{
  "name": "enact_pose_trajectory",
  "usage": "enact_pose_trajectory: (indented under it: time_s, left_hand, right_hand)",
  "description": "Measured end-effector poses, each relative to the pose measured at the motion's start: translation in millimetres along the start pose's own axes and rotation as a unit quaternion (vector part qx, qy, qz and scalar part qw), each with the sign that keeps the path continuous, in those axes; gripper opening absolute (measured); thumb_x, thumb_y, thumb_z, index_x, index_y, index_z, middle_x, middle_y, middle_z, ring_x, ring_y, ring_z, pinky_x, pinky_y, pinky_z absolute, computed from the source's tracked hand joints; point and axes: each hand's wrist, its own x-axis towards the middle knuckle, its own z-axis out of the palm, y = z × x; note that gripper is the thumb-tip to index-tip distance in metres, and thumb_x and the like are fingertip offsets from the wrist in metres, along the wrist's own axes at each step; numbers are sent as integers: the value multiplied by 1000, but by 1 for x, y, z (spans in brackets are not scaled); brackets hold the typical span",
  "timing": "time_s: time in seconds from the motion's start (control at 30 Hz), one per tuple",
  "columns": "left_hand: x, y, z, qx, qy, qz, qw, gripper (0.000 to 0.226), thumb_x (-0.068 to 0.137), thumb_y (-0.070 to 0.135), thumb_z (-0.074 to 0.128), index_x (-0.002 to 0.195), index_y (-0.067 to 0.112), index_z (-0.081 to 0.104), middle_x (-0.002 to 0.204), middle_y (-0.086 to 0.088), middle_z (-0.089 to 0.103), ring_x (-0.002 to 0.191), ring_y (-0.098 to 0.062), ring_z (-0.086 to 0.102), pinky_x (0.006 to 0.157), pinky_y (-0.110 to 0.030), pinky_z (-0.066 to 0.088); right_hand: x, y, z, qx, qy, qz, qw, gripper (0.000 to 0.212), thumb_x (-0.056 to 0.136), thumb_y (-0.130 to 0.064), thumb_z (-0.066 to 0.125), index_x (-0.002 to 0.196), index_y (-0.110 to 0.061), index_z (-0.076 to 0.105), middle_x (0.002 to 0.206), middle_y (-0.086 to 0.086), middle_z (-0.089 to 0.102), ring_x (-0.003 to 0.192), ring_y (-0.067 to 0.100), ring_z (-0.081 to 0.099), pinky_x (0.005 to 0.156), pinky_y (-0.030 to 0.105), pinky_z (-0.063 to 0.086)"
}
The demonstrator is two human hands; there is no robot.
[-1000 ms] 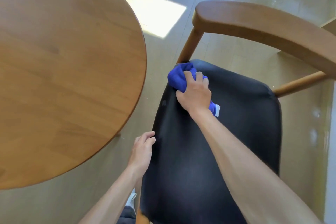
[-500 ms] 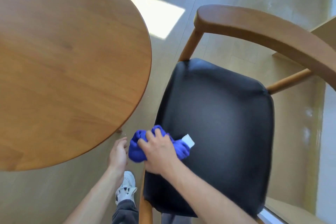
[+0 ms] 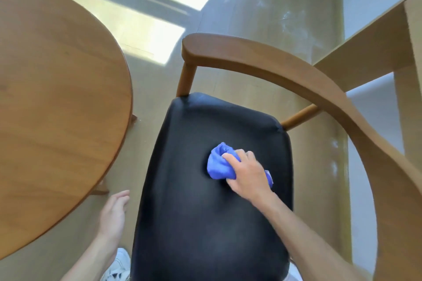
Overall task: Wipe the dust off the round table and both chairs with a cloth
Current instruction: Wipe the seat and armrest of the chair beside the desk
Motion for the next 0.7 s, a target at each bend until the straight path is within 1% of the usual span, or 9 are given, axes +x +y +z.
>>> enact_pose_trajectory:
  time_s: [0.1,0.17,0.2,0.27,0.37,0.47,0.57,0.63,0.7]
  left_hand:
    - [7,-2,14,20,-2,4,1000,29,99,15,40,121,18,58,133,-2,53,127,-24,47,109,-44,33]
    - [13,-4,20,36,4,7,999,26,98,19,41,118,22,59,131,0,55,125,-23,48,108,-46,34]
    - [16,-4,23,40,7,6,999,25,98,21,42,116,24,59,129,0,56,122,-23,48,107,-46,35]
    - [21,-4,28,44,12,1,999,24,98,21,43,114,24,60,125,-1,58,116,-21,50,101,-44,37]
    - [23,-6,34,37,10,-10,999,24,98,18,42,114,20,60,121,-2,60,109,-19,52,90,-38,37]
    - [23,-6,36,35,10,-19,999,25,97,19,41,114,21,60,117,0,61,108,-18,54,87,-36,36]
    - [22,-5,37,16,-3,-30,999,25,97,18,41,110,21,62,111,1,64,97,-12,58,84,-36,41]
    - [21,-3,37,1,-20,-37,999,29,97,15,41,117,17,62,113,-1,66,98,-10,59,89,-37,45]
    - [19,-3,35,0,-26,-48,999,32,97,15,41,122,17,61,118,-1,65,108,-15,59,98,-40,45]
  right_hand:
    - [32,69,-15,-11,-1,175,985,51,79,-19,63,129,-18,52,121,12,50,100,36,46,76,41,46]
    - [41,104,-22,-12,53,259,964,52,81,-15,63,131,-14,49,126,17,47,101,39,45,79,44,43]
    - [43,117,-23,-28,79,274,958,52,81,-14,64,131,-12,50,126,19,48,99,41,47,77,46,42]
    - [47,128,-19,-68,104,252,960,53,80,-10,66,131,-9,52,125,22,49,97,43,48,77,49,43]
    - [62,123,-7,-87,102,248,959,55,86,-16,61,138,-10,44,134,21,43,102,43,48,84,51,43]
    - [81,111,4,-17,97,316,944,60,87,-21,59,142,-13,36,142,17,35,107,44,45,87,51,45]
    - [79,117,5,35,92,322,942,57,84,-20,56,138,-16,40,137,13,40,105,42,47,86,45,43]
    - [71,120,3,82,90,337,934,52,82,-20,56,133,-17,45,130,11,45,104,41,51,85,41,43]
    - [62,106,4,126,102,362,918,50,81,-21,56,130,-17,47,127,12,48,107,40,51,88,41,43]
